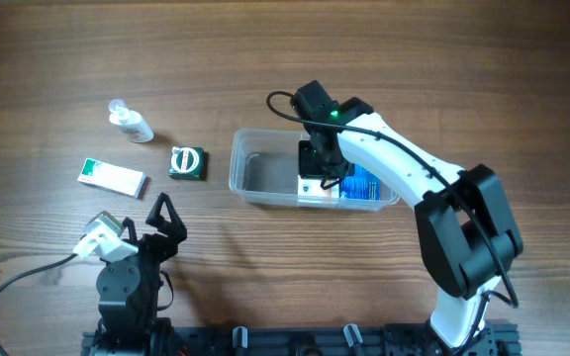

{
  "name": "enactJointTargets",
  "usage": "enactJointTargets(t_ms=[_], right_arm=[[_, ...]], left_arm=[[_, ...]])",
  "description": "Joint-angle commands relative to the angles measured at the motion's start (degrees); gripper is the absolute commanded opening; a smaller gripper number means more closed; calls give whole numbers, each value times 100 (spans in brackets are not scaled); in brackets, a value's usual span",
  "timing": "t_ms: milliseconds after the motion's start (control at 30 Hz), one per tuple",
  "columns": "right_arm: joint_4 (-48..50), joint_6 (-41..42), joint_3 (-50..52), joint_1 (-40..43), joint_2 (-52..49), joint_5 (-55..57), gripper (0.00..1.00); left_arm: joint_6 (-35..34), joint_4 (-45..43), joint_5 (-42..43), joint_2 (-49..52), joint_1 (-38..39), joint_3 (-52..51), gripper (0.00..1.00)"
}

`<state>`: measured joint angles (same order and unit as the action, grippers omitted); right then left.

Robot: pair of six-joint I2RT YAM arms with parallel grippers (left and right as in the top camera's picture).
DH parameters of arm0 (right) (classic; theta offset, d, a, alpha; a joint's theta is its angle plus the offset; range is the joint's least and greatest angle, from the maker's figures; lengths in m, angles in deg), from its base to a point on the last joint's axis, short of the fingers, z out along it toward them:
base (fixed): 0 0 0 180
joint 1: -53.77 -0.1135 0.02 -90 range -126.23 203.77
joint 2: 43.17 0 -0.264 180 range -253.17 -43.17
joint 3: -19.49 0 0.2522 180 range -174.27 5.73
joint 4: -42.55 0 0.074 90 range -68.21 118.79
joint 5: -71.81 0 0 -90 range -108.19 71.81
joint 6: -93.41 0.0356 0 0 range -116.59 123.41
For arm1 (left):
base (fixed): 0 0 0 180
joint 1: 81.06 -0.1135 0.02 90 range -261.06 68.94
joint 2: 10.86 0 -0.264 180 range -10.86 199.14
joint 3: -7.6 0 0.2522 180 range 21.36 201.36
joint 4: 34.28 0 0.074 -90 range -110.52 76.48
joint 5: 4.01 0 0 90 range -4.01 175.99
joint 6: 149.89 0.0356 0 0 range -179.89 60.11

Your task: Pack container

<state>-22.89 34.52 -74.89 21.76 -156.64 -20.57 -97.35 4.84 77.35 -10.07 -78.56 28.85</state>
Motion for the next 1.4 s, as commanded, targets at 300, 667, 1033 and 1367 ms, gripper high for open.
enactJointTargets(t_ms=[300,667,1033,1367], right_arm=[[-79,-367,-391,2,1097,-17,5],[221,-232,-315,-376,595,-369,4],[-149,-435,-315,-271,164,120,5],[-50,-675,-315,-372,-146,-201,4]], left_arm=[[-55,-9,26,-42,-44,-9,100],[-55,-9,26,-42,-44,-9,100],[-52,-9,26,-44,-44,-9,100],[-55,-9,26,-42,-44,-9,100]])
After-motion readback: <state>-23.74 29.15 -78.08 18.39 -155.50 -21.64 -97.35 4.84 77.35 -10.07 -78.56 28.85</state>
